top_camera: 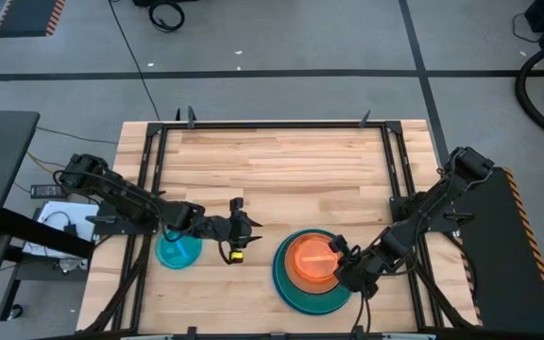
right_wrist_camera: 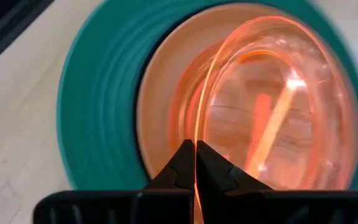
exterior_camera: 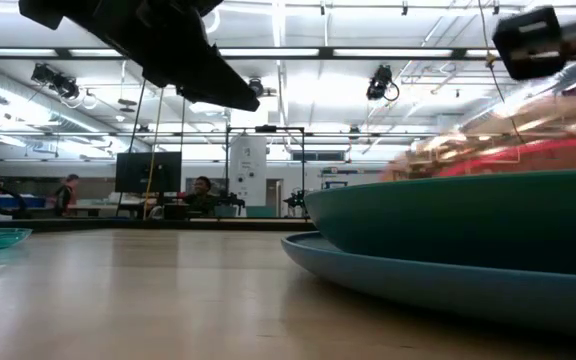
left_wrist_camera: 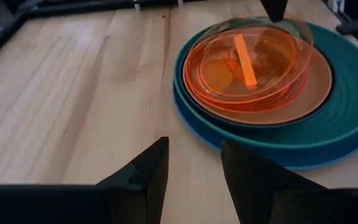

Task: Stack plastic plates
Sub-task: Stack the transparent orange plate on the top of the transparent pink plate, then stack the transparent blue plate on the top of the transparent orange plate

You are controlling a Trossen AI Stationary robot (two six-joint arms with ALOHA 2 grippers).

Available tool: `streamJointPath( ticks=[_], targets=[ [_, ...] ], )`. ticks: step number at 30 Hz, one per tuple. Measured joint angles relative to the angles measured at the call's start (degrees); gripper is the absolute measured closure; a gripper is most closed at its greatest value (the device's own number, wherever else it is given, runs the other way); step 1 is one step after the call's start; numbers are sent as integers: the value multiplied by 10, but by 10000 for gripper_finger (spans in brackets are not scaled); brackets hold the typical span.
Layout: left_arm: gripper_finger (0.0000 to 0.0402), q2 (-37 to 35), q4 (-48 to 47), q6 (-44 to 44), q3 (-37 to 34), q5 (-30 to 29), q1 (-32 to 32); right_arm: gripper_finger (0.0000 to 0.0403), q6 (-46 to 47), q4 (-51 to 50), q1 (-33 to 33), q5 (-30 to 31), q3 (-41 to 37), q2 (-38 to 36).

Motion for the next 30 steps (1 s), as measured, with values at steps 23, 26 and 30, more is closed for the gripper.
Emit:
streamJointPath(
  ticks=[23, 26, 30],
  targets=[
    [217, 0, -134, -237, 0, 10, -25, 244, 32, 28, -1, -30, 15, -2],
    [218, 0, -185, -249, 24, 15, -39, 242, 32, 24, -1, -25, 22, -13],
    [227, 0, -313, -289, 83, 0, -55, 247, 53, 23, -9, 10, 23, -31]
  ],
)
